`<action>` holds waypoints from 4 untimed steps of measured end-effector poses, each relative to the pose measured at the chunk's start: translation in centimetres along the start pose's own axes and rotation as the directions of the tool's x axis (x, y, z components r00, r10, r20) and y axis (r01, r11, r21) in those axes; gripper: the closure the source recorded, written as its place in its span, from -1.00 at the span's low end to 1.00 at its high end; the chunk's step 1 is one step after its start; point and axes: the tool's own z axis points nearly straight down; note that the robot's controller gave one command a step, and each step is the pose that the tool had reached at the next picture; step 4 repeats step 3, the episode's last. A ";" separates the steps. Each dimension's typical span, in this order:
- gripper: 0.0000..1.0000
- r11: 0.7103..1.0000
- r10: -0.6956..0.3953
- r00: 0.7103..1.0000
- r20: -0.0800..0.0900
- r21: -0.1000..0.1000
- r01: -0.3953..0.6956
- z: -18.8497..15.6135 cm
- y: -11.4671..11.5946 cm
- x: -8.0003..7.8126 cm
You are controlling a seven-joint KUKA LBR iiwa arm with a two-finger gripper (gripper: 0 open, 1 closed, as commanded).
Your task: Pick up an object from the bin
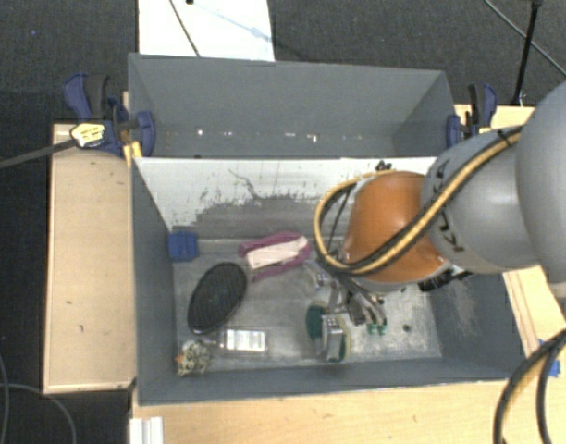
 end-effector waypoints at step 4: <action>1.00 0.783 -0.621 0.783 0.003 0.007 0.621 -17.4 1.1 -1.1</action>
Offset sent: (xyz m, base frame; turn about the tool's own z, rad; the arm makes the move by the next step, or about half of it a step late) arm 0.0000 0.0000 0.0000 0.0000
